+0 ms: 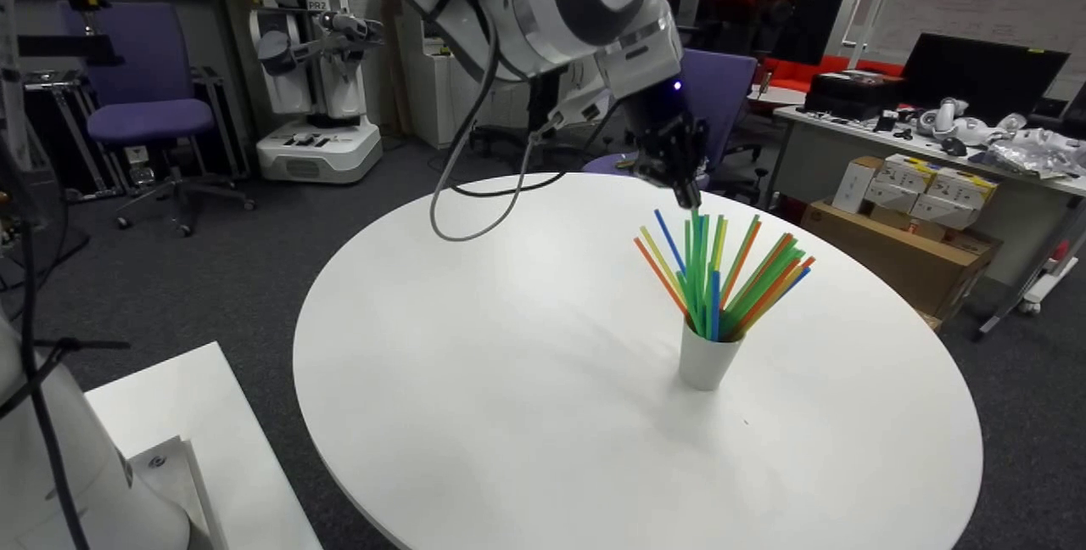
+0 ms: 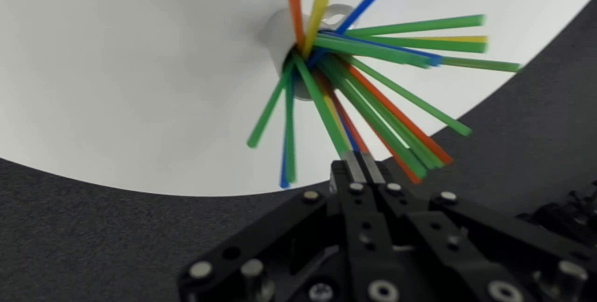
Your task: Remove one green straw from the mug and put it on the table.
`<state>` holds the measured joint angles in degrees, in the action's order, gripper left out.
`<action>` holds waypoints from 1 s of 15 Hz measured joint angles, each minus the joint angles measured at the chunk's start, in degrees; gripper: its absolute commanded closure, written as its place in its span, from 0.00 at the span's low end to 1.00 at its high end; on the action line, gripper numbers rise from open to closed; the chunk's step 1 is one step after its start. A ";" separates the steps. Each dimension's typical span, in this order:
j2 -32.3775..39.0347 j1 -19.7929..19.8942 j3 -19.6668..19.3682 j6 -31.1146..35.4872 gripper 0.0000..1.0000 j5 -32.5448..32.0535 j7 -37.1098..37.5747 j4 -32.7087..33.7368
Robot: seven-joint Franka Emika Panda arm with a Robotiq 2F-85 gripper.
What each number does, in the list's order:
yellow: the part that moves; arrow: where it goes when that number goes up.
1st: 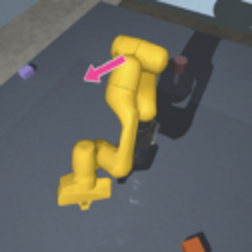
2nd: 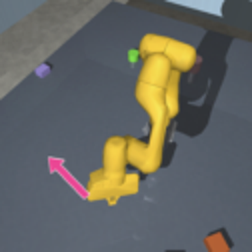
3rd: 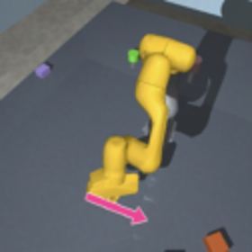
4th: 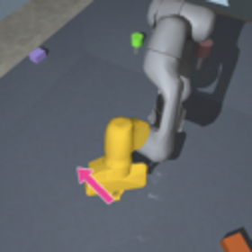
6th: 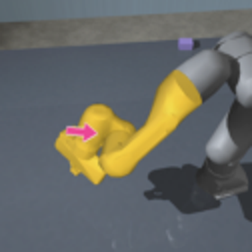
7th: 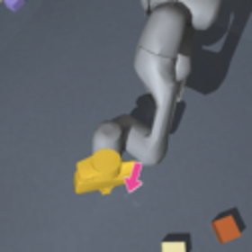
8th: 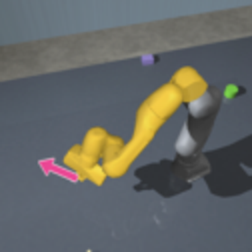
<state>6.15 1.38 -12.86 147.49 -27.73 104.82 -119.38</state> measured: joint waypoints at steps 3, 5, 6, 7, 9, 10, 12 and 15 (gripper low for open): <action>-5.39 0.04 1.47 -0.02 1.00 -1.14 -0.55 1.78; -8.60 0.24 2.75 -0.02 1.00 -0.58 -2.04 2.60; -10.04 0.25 3.42 -0.02 1.00 0.75 -3.58 2.77; -11.30 0.23 4.14 -0.02 1.00 3.79 -6.36 2.80; -13.13 -0.59 5.18 -0.01 1.00 13.72 -14.99 2.66; -13.67 -1.24 5.67 -0.01 1.00 18.78 -19.34 2.53; -14.10 -2.11 7.56 -0.02 1.00 27.49 -27.12 1.84; -13.91 -2.78 11.52 0.71 1.00 28.39 -31.78 -1.80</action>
<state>-7.76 -1.40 -1.34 148.20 0.66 73.04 -121.18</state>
